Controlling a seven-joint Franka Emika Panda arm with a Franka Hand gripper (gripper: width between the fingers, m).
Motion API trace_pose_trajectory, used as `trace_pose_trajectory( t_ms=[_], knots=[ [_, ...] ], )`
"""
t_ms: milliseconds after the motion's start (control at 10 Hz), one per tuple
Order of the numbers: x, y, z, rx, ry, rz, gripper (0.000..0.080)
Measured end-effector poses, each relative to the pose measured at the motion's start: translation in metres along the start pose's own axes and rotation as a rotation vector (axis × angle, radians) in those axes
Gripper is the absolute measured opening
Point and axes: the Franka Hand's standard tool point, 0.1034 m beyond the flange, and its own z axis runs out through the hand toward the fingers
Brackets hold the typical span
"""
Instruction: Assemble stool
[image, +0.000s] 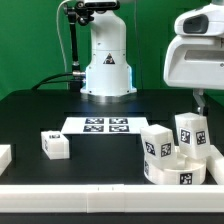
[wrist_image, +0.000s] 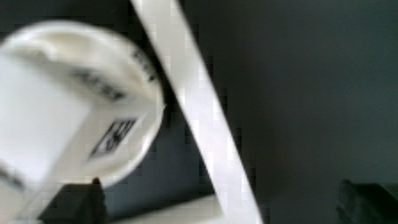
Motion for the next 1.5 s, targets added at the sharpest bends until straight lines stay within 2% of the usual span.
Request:
trace_pose_trajectory(
  t_ms=[300, 700, 900, 1100, 1500],
  knots=[
    [0.004, 0.007, 0.002, -0.013, 0.033, -0.349, 0.0649],
    [0.007, 0.015, 0.002, -0.032, 0.037, -0.590, 0.0649],
    [0.009, 0.017, -0.001, -0.037, 0.071, -0.597, 0.0649],
    [-0.016, 0.030, 0.012, -0.037, 0.109, -0.589, 0.0649],
    [-0.024, 0.038, 0.024, -0.045, 0.147, -0.585, 0.0649]
  ],
)
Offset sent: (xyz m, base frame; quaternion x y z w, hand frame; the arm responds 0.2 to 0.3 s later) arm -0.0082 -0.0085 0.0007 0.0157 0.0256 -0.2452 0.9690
